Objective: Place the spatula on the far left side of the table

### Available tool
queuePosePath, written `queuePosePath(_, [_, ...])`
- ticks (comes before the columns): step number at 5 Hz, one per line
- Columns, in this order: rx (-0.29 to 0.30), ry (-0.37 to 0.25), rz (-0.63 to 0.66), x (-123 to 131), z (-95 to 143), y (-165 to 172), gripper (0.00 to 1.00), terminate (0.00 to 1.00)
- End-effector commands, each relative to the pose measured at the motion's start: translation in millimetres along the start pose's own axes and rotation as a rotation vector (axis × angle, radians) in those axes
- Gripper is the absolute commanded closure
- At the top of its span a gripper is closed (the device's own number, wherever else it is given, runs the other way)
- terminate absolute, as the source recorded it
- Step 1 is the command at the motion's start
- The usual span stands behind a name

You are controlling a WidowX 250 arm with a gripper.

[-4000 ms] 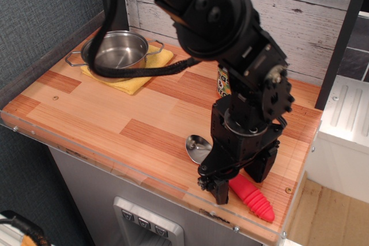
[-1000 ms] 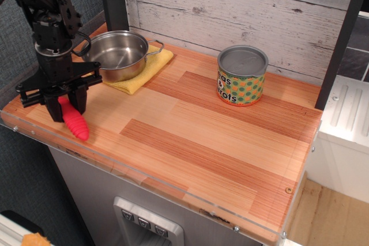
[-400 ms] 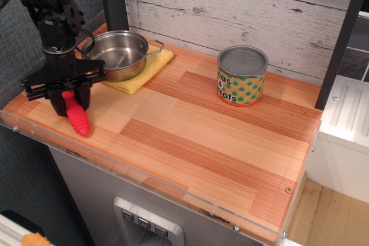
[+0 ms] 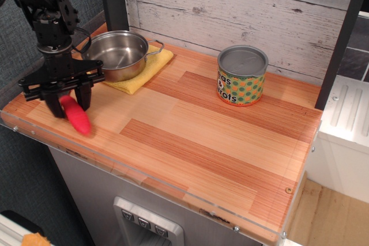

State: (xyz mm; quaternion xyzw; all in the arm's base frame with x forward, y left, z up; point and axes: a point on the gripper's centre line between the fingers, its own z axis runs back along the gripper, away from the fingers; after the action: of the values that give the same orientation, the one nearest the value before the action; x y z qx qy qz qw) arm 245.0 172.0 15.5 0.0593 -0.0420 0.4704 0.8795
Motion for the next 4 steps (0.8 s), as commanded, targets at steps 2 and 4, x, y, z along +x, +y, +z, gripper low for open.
queuePosePath(2, [-0.008, -0.076, -0.025, 6.5, 51.5, -3.2, 0.0, 0.0])
queuePosePath(4, [-0.01, -0.059, -0.167, 3.4, 99.9, -21.1, 0.0, 0.0])
